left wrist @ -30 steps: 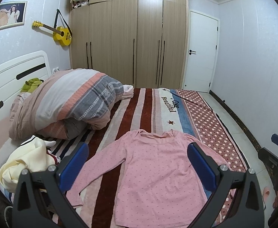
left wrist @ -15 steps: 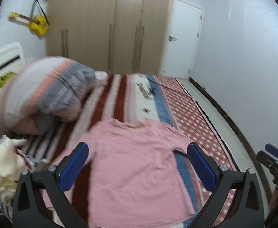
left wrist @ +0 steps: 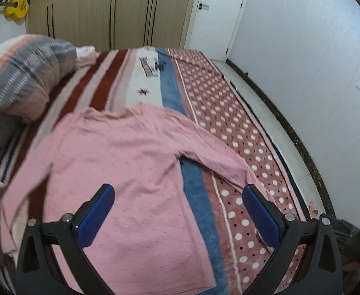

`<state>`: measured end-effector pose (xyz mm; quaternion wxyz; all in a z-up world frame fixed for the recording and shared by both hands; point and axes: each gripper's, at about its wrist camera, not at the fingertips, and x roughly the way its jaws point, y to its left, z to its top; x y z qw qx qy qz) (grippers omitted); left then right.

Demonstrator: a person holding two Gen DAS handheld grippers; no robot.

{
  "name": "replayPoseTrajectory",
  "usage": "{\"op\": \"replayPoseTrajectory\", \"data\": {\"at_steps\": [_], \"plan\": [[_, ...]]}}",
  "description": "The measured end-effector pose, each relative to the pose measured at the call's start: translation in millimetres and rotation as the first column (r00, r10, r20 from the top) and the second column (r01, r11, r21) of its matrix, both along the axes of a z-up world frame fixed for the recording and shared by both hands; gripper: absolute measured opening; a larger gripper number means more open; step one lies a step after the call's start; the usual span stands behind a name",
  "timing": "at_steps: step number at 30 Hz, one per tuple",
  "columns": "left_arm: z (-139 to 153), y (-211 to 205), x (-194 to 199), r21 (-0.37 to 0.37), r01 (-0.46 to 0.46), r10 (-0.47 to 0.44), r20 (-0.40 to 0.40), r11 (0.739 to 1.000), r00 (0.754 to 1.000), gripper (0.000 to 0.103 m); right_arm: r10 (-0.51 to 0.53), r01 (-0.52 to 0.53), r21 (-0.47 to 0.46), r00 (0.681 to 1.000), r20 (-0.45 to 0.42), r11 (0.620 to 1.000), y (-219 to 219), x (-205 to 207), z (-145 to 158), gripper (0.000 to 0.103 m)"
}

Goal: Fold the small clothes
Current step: 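Lower the right tool to the shirt's sleeve cuff and close on it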

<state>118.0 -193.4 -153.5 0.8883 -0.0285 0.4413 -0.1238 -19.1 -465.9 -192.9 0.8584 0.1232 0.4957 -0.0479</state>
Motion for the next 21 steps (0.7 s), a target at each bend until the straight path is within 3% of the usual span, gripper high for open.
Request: {"op": "replayPoseTrajectory", "data": {"at_steps": [8, 16, 17, 18, 20, 21], "plan": [[-62.3, -39.6, 6.4, 0.058, -0.026, 0.031, -0.083, 0.998, 0.996, 0.102, 0.055, -0.038, 0.119, 0.989, -0.141, 0.992, -37.9, 10.7, -97.0, 0.055], [-82.8, -42.6, 4.7, 0.053, -0.08, 0.085, -0.111, 0.995, 0.99, 0.102, 0.147, -0.114, 0.209, 0.977, -0.152, 0.971, -35.4, 21.4, -127.2, 0.054], [-82.3, -40.9, 4.3, 0.057, -0.086, 0.091, -0.109, 0.995, 0.99, 0.102, 0.153, -0.119, 0.216, 0.977, -0.148, 0.969, -33.6, 25.5, -129.1, 0.044], [-81.5, -38.2, 4.1, 0.061, -0.094, 0.101, -0.107, 0.994, 0.989, 0.102, 0.157, -0.122, 0.226, 0.977, -0.146, 0.967, -33.3, 28.3, -128.6, 0.024], [-79.9, -31.7, 4.2, 0.066, -0.11, 0.116, -0.108, 0.992, 0.987, 0.102, 0.159, -0.116, 0.25, 0.974, -0.159, 0.961, -32.5, 33.5, -130.1, 0.006], [-78.9, -27.6, 4.1, 0.068, -0.118, 0.125, -0.11, 0.991, 0.986, 0.102, 0.162, -0.115, 0.268, 0.974, -0.161, 0.957, -32.0, 35.6, -130.0, 0.004]]}}
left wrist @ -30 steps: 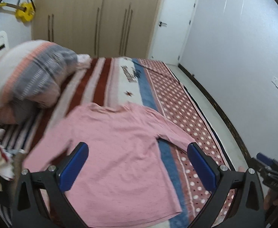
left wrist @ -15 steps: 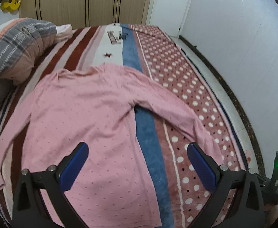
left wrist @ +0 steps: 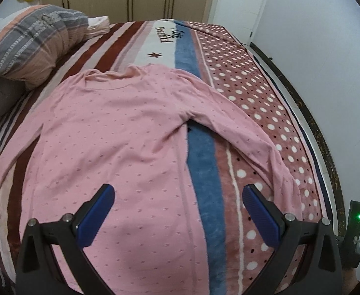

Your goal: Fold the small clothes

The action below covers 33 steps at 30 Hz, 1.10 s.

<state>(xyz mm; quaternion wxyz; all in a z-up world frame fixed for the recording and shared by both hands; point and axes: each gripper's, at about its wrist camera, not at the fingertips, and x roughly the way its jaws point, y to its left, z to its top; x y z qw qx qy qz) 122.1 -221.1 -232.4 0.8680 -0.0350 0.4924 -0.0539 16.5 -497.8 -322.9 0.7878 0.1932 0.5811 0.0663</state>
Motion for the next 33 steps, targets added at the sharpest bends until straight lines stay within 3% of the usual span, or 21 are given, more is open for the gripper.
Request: {"op": "replayPoseTrajectory", "data": {"at_steps": [3, 9, 12, 14, 16, 17, 18, 25, 26, 28, 29, 30, 33], "plan": [[1.7, 10.7, -1.1, 0.008, -0.013, 0.013, -0.016, 1.0, 1.0, 0.102, 0.014, -0.015, 0.022, 0.999, 0.037, 1.0, 3.1, 1.9, 12.8, 0.002], [-0.2, 32.3, -9.4, 0.022, -0.031, 0.032, -0.045, 0.999, 0.998, 0.102, 0.058, -0.037, -0.157, 0.99, 0.129, 0.987, -2.3, 0.0, 67.0, 0.001], [1.1, 37.1, -12.6, 0.012, -0.034, 0.035, -0.041, 0.999, 0.999, 0.102, 0.044, -0.027, -0.142, 0.992, 0.117, 0.99, -13.7, -0.5, 74.6, 0.004], [-0.9, 36.7, -13.9, 0.003, -0.031, 0.031, -0.044, 1.0, 0.999, 0.102, 0.052, -0.045, -0.101, 0.996, 0.067, 0.994, -14.0, -2.4, 63.0, 0.006], [-5.6, 33.8, -15.4, -0.008, -0.019, 0.019, -0.057, 1.0, 0.998, 0.102, 0.051, -0.049, -0.07, 0.999, 0.019, 0.996, -8.0, -8.0, 45.9, 0.021], [-7.9, 32.7, -15.9, -0.013, -0.015, 0.014, -0.062, 1.0, 0.998, 0.102, 0.044, -0.044, -0.051, 0.999, 0.003, 0.998, -4.9, -12.2, 38.4, 0.04], [-10.9, 31.4, -16.9, -0.02, -0.011, 0.01, -0.07, 1.0, 0.998, 0.102, 0.034, -0.034, -0.025, 0.999, -0.012, 0.999, -2.4, -15.8, 30.6, 0.051], [-26.8, 26.9, -21.5, -0.049, 0.0, -0.004, -0.094, 0.999, 0.996, 0.102, -0.03, 0.036, 0.074, 0.997, -0.068, 0.997, -1.9, -28.0, -5.3, 0.054], [-28.4, 26.9, -21.8, -0.054, -0.001, -0.005, -0.096, 0.999, 0.995, 0.102, -0.035, 0.042, 0.1, 0.997, -0.063, 0.994, -2.0, -27.7, -6.7, 0.054], [-31.5, 26.0, -22.2, -0.062, -0.003, -0.003, -0.104, 0.998, 0.995, 0.102, -0.031, 0.041, 0.183, 0.998, -0.056, 0.982, 0.9, -25.9, -10.9, 0.038], [-32.6, 24.7, -22.0, -0.061, -0.003, -0.004, -0.108, 0.998, 0.994, 0.102, -0.024, 0.039, 0.218, 0.997, -0.071, 0.975, 3.9, -22.8, -15.1, 0.015], [-33.0, 24.2, -22.1, -0.057, -0.001, -0.005, -0.11, 0.998, 0.994, 0.102, -0.02, 0.038, 0.229, 0.996, -0.082, 0.973, 7.0, -20.9, -17.6, 0.008], [-28.5, 22.3, -20.5, -0.044, 0.003, -0.008, -0.103, 0.999, 0.995, 0.102, -0.018, 0.026, 0.197, 0.999, -0.042, 0.98, 12.0, -17.3, -6.5, 0.004]]}}
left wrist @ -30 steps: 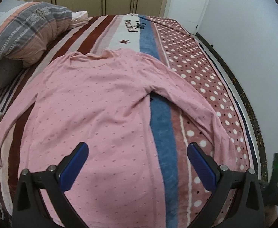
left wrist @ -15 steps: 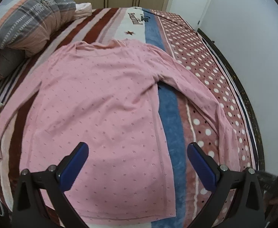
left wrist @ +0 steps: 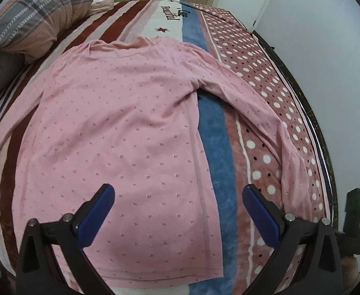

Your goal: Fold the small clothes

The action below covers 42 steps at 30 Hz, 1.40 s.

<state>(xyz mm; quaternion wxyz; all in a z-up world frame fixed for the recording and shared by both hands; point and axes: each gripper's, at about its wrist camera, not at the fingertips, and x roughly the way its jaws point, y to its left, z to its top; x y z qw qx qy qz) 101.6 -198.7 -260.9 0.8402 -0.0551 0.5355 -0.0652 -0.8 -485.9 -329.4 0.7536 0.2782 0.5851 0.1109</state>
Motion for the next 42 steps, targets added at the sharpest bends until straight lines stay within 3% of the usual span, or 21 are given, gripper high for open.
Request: {"op": "replayPoseTrajectory", "data": {"at_steps": [5, 12, 20, 29, 35, 42], "plan": [[17.8, 2.4, 7.8, -0.023, -0.013, 0.013, 0.014, 1.0, 1.0, 0.102, -0.012, 0.013, -0.015, 0.997, 0.082, 1.0, -11.5, 4.3, 47.2, 0.003], [63.1, 2.5, 15.5, -0.033, 0.003, 0.0, 0.074, 0.999, 0.997, 0.102, 0.043, -0.024, -0.119, 0.987, 0.156, 0.993, -27.6, 16.0, 122.9, 0.003], [90.9, 8.5, 13.5, -0.05, -0.006, 0.011, 0.103, 0.999, 0.995, 0.102, 0.121, -0.087, -0.152, 0.966, 0.23, 0.985, -21.3, 22.8, 177.9, 0.003], [104.0, 47.2, 2.4, -0.054, -0.019, 0.026, 0.124, 0.998, 0.992, 0.102, 0.271, -0.262, -0.071, 0.914, 0.303, 0.962, 65.8, 42.7, 194.7, 0.003], [111.6, 113.2, 2.8, -0.056, -0.032, 0.039, 0.127, 0.998, 0.991, 0.102, 0.378, -0.37, -0.093, 0.863, 0.335, 0.925, 146.7, 57.3, 201.4, 0.003], [113.1, 205.1, 9.3, -0.046, -0.04, 0.046, 0.124, 0.998, 0.991, 0.102, 0.468, -0.461, -0.096, 0.833, 0.295, 0.882, 239.6, 75.2, 185.1, 0.003]]}}
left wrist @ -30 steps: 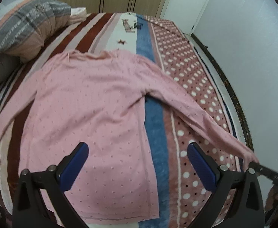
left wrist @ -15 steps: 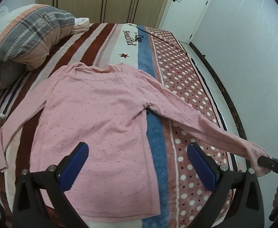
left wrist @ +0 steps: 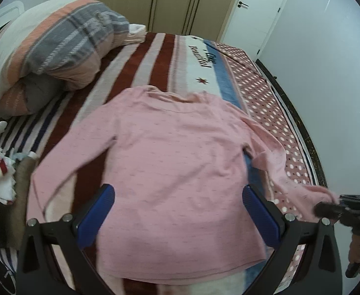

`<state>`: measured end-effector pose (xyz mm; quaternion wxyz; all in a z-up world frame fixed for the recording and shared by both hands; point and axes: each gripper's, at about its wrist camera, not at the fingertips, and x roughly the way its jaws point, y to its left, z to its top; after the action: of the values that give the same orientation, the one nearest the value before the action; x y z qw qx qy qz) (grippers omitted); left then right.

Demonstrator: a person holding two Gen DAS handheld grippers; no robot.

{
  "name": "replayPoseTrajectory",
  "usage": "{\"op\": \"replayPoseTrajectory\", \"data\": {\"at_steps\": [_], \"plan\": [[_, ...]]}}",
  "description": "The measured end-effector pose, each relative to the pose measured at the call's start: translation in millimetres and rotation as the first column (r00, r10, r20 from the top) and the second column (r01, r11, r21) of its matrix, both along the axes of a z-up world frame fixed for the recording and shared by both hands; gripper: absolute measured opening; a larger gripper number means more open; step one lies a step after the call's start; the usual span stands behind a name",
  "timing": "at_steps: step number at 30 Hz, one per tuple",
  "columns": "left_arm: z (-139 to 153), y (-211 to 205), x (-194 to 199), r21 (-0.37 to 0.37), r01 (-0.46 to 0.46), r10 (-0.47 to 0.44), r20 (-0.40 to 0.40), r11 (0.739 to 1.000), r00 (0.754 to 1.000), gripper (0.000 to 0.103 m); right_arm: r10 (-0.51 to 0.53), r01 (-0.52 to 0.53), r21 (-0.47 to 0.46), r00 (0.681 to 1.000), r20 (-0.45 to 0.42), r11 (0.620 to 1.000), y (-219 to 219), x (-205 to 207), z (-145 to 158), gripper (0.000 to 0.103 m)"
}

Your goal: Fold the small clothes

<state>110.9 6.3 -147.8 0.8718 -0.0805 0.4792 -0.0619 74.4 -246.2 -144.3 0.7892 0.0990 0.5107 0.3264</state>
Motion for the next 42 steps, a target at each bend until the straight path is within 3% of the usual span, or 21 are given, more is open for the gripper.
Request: {"op": "replayPoseTrajectory", "data": {"at_steps": [9, 13, 15, 16, 18, 20, 25, 30, 33, 35, 38, 40, 42], "plan": [[-31.2, 91.8, 9.9, -0.048, 0.015, -0.018, -0.053, 0.999, 0.998, 0.102, 0.095, -0.097, -0.022, 0.992, -0.084, 0.995, 108.9, 17.9, -45.0, 0.003], [-54.3, 105.5, 17.6, -0.102, 0.034, -0.045, -0.105, 0.994, 0.993, 0.102, 0.121, -0.126, -0.032, 0.985, -0.119, 0.992, 146.0, 21.8, -72.1, 0.003], [-66.8, 103.6, 20.5, -0.125, 0.05, -0.066, -0.127, 0.991, 0.99, 0.102, 0.099, -0.111, -0.07, 0.983, -0.157, 0.991, 156.0, 23.9, -93.1, 0.009], [-72.8, 99.8, 21.5, -0.132, 0.06, -0.078, -0.138, 0.989, 0.987, 0.102, 0.083, -0.1, -0.084, 0.98, -0.18, 0.991, 155.8, 24.5, -100.5, 0.012], [-82.9, 90.7, 22.0, -0.143, 0.086, -0.108, -0.154, 0.986, 0.982, 0.102, 0.056, -0.081, -0.095, 0.969, -0.242, 0.992, 148.7, 24.1, -113.5, 0.046], [-93.2, 77.2, 22.2, -0.152, 0.117, -0.143, -0.17, 0.981, 0.975, 0.102, 0.022, -0.049, -0.093, 0.963, -0.267, 0.994, 130.8, 18.9, -116.8, 0.055], [-118.1, 32.1, 14.1, -0.127, 0.219, -0.241, -0.199, 0.967, 0.95, 0.102, -0.084, 0.036, -0.175, 0.957, -0.277, 0.984, 70.5, 8.5, -116.2, 0.056], [-155.6, -15.4, -4.2, -0.067, 0.342, -0.348, -0.236, 0.937, 0.907, 0.097, -0.173, 0.125, -0.186, 0.949, -0.265, 0.975, 17.2, 9.8, -131.0, 0.056], [-184.3, -27.9, -10.2, -0.042, 0.341, -0.338, -0.286, 0.939, 0.897, 0.088, -0.194, 0.145, -0.193, 0.945, -0.263, 0.97, -2.7, 10.9, -143.6, 0.056], [-200.1, -27.1, -11.2, -0.027, 0.301, -0.294, -0.322, 0.953, 0.9, 0.079, -0.202, 0.156, -0.188, 0.946, -0.256, 0.97, -9.9, 9.4, -148.1, 0.056], [-204.3, -18.5, -13.3, -0.046, 0.25, -0.251, -0.315, 0.967, 0.915, 0.067, -0.208, 0.165, -0.177, 0.943, -0.261, 0.97, -19.5, 6.8, -153.8, 0.056], [-202.3, -13.5, -13.5, -0.054, 0.229, -0.234, -0.32, 0.972, 0.918, 0.043, -0.211, 0.169, -0.172, 0.941, -0.266, 0.97, -25.9, 2.9, -156.4, 0.056], [-196.1, -7.4, -14.2, -0.054, 0.216, -0.222, -0.32, 0.975, 0.921, 0.031, -0.211, 0.169, -0.171, 0.941, -0.266, 0.971, -26.1, 0.1, -158.6, 0.056]]}}
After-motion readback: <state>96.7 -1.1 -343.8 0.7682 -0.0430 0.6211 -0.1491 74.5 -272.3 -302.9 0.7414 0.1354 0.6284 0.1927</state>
